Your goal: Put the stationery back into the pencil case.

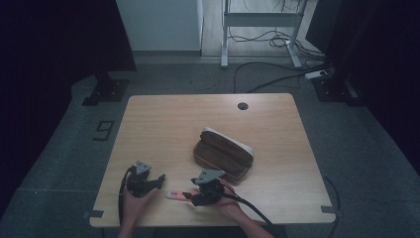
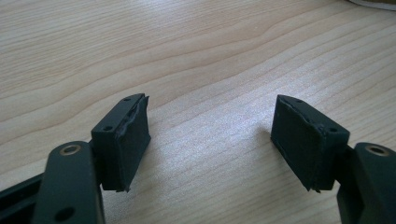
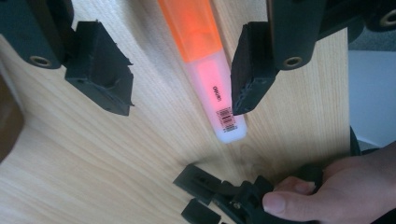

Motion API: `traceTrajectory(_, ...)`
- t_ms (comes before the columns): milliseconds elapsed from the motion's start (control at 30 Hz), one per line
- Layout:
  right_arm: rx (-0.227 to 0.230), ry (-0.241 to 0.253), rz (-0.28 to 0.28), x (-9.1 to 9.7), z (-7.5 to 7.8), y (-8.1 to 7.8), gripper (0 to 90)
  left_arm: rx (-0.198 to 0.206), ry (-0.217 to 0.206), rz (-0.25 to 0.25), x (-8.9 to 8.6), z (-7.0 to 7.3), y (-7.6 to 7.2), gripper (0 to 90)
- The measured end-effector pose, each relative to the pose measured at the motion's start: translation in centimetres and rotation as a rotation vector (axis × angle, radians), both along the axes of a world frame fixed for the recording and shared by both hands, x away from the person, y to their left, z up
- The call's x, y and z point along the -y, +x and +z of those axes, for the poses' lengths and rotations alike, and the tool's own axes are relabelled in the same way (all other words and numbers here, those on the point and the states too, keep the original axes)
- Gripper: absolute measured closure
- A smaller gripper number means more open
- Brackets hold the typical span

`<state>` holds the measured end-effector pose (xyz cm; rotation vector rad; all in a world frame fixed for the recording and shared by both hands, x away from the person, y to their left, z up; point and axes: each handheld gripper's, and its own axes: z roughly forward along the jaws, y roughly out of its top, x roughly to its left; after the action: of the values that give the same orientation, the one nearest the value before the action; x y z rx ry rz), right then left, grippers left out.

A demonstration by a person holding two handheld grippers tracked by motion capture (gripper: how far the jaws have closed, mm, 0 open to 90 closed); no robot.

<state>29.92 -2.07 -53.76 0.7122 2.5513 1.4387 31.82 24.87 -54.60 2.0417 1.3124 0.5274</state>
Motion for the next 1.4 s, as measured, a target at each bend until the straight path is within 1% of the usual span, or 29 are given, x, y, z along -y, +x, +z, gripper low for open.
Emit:
traceTrajectory(100,-0.004,-0.009,0.013,-0.3,-0.3,-0.1,40.6,-0.001,0.002,0.0,0.0,0.0,0.0,27.4)
traceTrajectory(300,-0.002,-0.047,0.04,-0.9,-0.8,-0.3,45.3,0.0,0.002,0.0,0.0,0.0,0.0,27.4)
traceTrajectory(500,-0.004,-0.077,0.047,-1.1,-1.1,-0.5,49.3,0.0,0.002,0.0,0.0,0.0,0.0,27.4)
traceTrajectory(667,0.005,-0.109,0.049,-1.3,-1.4,-0.6,50.9,-0.001,0.001,-0.001,0.0,0.0,0.0,27.4)
traceTrajectory(833,0.024,-0.132,0.053,-1.5,-1.4,-0.8,53.1,0.0,0.002,0.0,0.0,0.0,0.0,27.4)
traceTrajectory(967,0.041,-0.141,0.047,-1.5,-1.4,-0.9,58.1,0.0,0.002,0.0,0.0,0.0,0.0,27.4)
traceTrajectory(1067,0.04,-0.141,0.043,-1.4,-1.4,-0.9,64.2,0.0,0.001,-0.001,0.0,0.0,0.0,27.4)
traceTrajectory(1200,0.037,-0.14,0.049,-1.3,-1.4,-0.7,65.1,0.0,0.002,-0.001,0.0,0.0,0.0,27.4)
traceTrajectory(1400,0.05,-0.139,0.051,-1.0,-1.3,-0.7,65.5,-0.001,0.001,-0.001,0.0,0.0,0.0,27.4)
